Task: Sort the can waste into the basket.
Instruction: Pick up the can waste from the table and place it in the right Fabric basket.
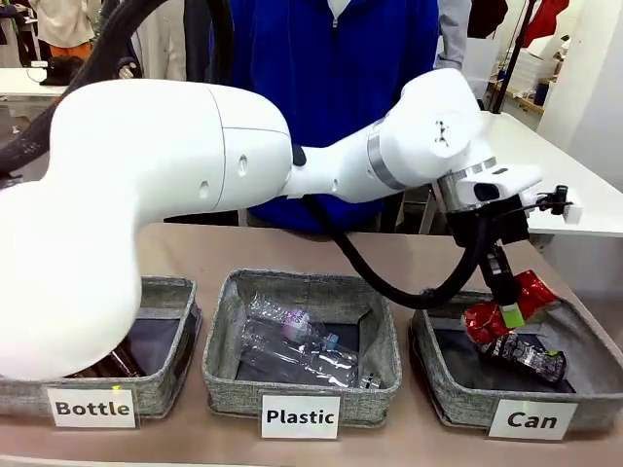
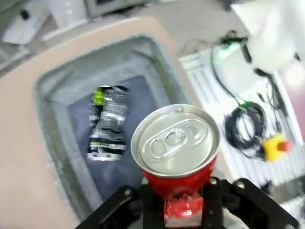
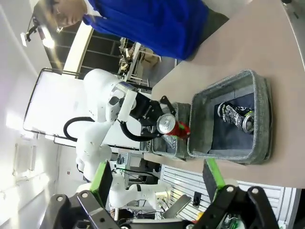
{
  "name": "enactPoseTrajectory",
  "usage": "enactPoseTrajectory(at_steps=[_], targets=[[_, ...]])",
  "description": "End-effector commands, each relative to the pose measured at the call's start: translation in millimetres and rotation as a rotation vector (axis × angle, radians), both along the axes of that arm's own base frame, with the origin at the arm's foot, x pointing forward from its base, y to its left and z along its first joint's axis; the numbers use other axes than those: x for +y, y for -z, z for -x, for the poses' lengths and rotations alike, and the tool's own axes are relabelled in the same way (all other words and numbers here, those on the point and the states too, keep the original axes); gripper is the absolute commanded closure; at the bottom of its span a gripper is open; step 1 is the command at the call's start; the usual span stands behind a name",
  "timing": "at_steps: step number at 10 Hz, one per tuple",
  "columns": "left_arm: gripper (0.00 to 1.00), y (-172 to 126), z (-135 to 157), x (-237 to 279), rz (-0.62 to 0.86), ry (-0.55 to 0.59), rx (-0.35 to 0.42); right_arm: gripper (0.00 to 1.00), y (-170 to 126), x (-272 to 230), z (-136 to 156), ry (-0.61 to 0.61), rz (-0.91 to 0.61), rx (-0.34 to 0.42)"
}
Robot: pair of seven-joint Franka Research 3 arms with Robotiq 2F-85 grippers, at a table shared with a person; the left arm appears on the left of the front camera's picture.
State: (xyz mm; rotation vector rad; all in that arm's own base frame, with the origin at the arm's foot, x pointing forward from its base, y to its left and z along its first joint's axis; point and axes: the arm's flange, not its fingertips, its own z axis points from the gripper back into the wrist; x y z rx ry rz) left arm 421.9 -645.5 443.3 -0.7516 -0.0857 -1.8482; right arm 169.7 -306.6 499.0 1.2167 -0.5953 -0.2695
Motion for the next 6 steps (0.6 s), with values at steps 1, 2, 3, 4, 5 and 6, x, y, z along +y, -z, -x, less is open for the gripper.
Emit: enactPoseTrajectory(at_steps=[1,2,3,4,5,6], targets=[[0.71,-24.2,-25.4,-36.8,0.03,0.065,0.022,0.0,-3.3,0.0,3.1,0.008,0.002,0.01],[0.71,-24.4,-25.8,-38.1,0.042,0.06,-0.033,0.0,-3.3,0.0,3.1,0.008,0.002,0.01],[0.71,-23.8,-23.0,-38.4,0.055,0.057,-0.102,0.0,-3.3,0.0,3.1,0.008,0.002,0.01],[0.71,-21.7,-20.1,-40.2,0.059,0.055,-0.14,0.0,-3.3,0.0,3.1,0.008,0.002,0.01],[0.67,-21.6,-17.7,-42.5,0.059,0.058,-0.16,0.0,-3.3,0.0,3.1,0.008,0.002,0.01],[0.15,-21.7,-17.4,-42.2,0.055,0.052,-0.204,0.0,-3.3,0.0,3.1,0.008,0.002,0.01]])
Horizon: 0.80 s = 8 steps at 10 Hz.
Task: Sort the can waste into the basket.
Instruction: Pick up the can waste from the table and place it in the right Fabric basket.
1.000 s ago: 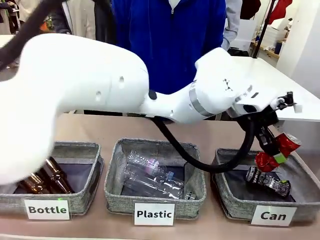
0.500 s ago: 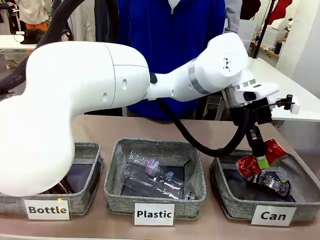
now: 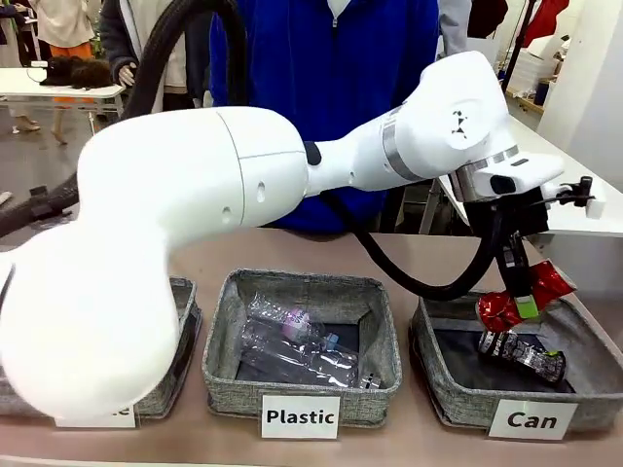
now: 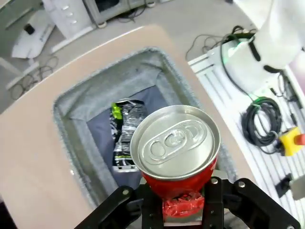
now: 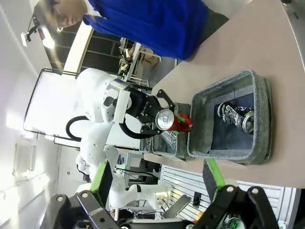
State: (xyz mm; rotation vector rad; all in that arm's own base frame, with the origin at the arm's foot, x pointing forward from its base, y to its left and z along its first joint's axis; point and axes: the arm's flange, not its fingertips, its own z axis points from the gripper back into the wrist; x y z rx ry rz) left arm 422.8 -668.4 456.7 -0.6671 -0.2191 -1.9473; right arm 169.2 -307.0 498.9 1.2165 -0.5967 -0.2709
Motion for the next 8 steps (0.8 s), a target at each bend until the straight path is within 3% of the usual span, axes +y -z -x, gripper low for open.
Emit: enactPoseTrajectory(at_steps=[1,2,8], targets=[[0.11,-8.2,-16.7,-19.2,-0.014,-0.004,-0.09,0.0,-3.3,0.4,2.5,0.006,0.002,0.011],[0.0,-8.2,-17.2,-18.4,-0.017,-0.01,-0.083,0.0,-3.3,0.4,2.5,0.006,0.002,0.011],[0.0,-19.1,-25.7,1.8,-0.041,-0.052,-0.068,0.0,0.0,0.0,0.0,0.0,0.0,0.0]])
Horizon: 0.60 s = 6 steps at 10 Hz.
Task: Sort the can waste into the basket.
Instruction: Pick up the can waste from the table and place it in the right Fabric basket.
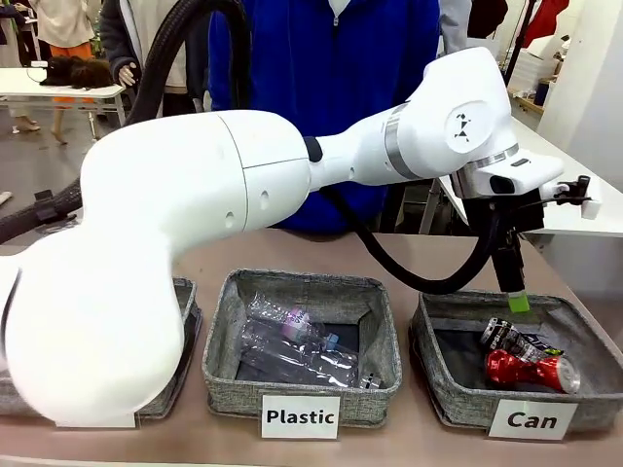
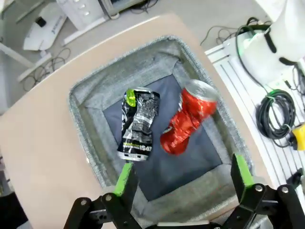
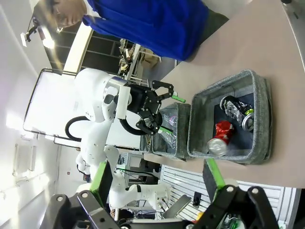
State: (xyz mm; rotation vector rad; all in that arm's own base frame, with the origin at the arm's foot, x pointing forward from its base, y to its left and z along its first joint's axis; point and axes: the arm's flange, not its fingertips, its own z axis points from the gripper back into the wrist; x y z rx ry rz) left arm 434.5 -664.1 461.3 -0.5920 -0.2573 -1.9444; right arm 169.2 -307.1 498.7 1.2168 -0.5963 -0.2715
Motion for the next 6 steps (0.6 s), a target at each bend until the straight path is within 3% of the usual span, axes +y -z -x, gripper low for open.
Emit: enactPoseTrajectory(at_steps=[1,4,6], targets=[[0.0,-24.1,-19.1,17.5,-0.021,-0.068,0.011,0.0,-2.7,9.5,-16.5,-0.028,0.015,0.025],[0.0,-56.4,-31.2,130.1,-0.018,-0.286,0.041,0.0,-8.7,60.9,-108.2,-0.206,0.126,0.157],[0.0,-73.5,-31.8,221.6,0.08,-0.417,0.085,0.0,-22.9,122.9,-175.6,-0.362,0.145,0.165]])
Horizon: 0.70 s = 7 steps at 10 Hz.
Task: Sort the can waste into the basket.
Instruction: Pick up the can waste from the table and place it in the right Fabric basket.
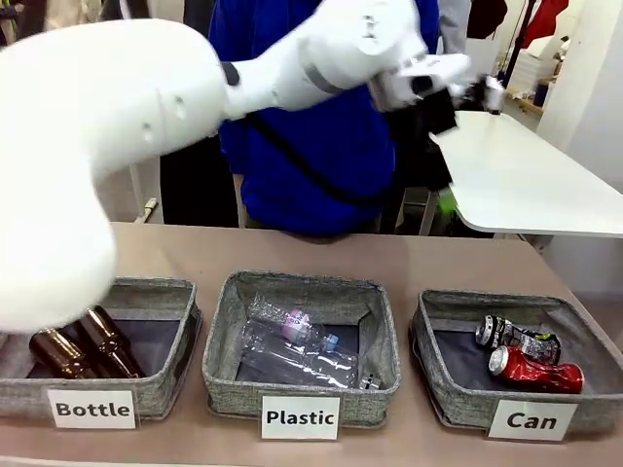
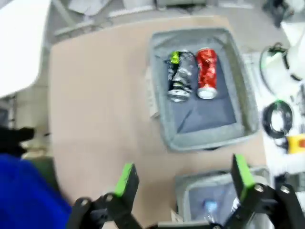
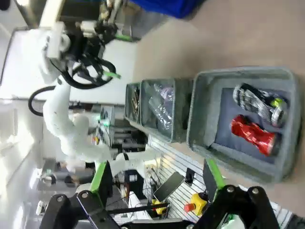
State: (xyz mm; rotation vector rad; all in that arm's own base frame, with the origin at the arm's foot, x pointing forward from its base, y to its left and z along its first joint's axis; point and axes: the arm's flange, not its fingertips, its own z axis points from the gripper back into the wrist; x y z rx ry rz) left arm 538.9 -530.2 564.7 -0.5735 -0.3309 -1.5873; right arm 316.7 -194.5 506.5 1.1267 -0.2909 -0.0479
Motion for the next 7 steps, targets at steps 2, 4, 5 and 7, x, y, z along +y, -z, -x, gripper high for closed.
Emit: enactPoseTrajectory(at_steps=[2,4,5,7], targets=[[0.0,23.6,81.1,188.9,0.143,-0.203,0.055,0.0,-18.1,78.7,-74.2,-0.125,-0.009,0.07],[0.0,34.1,100.3,292.3,0.223,-0.354,0.102,0.0,-6.8,136.8,-98.9,-0.188,0.003,0.152],[0.0,45.2,113.6,345.7,0.283,-0.432,0.144,0.0,5.6,166.1,-105.1,-0.214,0.012,0.213],[0.0,62.6,134.6,428.0,0.429,-0.561,0.233,0.0,24.5,210.1,-112.0,-0.254,-0.074,0.291]])
